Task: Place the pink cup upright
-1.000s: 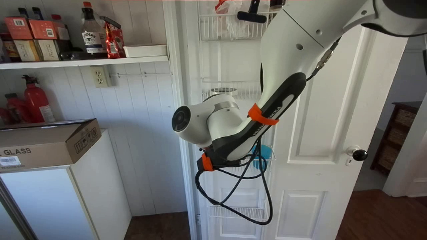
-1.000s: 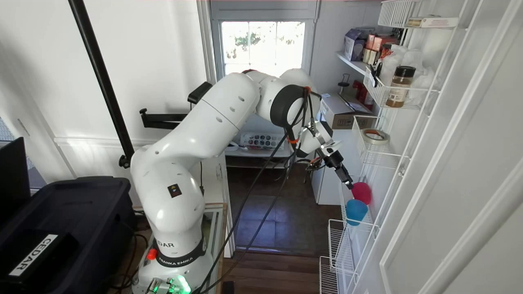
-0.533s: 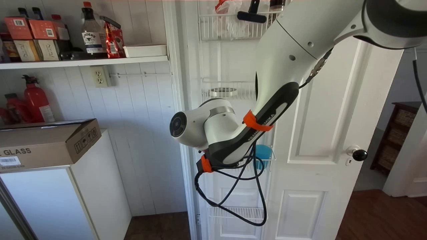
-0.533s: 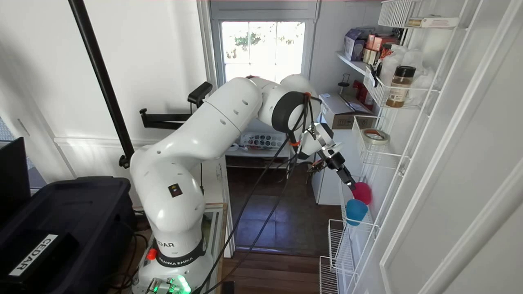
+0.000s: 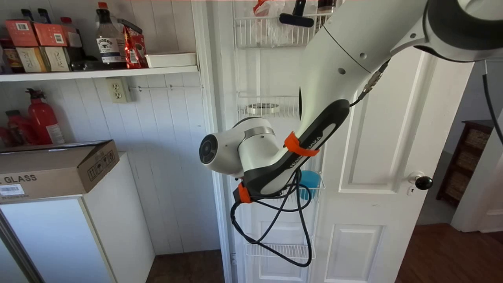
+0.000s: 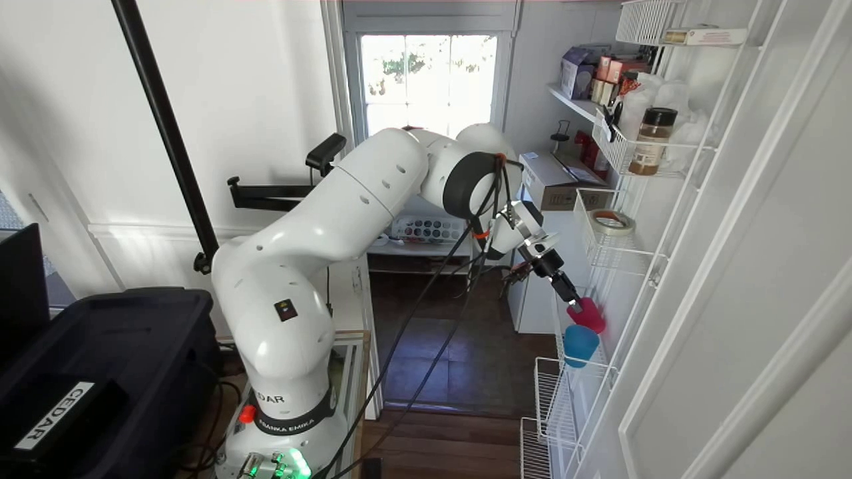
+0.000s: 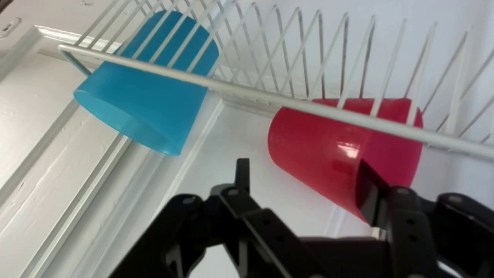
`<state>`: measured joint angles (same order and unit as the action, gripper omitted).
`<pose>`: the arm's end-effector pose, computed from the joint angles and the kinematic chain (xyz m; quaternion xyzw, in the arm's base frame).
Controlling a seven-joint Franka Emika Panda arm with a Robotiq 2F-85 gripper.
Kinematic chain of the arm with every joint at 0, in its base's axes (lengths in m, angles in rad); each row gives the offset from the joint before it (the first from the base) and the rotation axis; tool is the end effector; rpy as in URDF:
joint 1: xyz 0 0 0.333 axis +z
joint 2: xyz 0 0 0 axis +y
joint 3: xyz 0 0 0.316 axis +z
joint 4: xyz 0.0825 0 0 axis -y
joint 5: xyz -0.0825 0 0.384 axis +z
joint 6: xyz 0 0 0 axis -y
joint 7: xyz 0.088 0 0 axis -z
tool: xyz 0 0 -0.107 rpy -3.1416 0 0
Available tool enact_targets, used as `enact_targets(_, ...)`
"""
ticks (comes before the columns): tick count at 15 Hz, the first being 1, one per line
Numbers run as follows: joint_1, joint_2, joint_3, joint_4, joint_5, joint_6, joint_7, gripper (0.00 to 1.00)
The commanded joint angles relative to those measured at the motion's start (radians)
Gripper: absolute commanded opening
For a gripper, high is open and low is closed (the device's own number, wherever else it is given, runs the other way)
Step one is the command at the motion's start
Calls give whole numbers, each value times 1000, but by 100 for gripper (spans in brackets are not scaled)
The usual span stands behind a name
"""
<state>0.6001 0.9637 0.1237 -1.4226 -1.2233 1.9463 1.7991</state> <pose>0.5717 0.4009 0.1158 0.8713 -0.1610 0.3576 0.2950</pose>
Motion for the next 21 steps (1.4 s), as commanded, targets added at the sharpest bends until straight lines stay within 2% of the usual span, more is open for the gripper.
enact_targets(1,12,11,-2,23,-2,-39,9,38)
enact_targets(6,6,-6,2,3,8,-68,36,2)
enact_targets(7,6,-14,1,-5,10,-77,50,0)
enact_targets(16,-15,-100,20,-87,43,-99,265,1)
enact_targets(21,-48,-160,42,-162,79,-53,428,1)
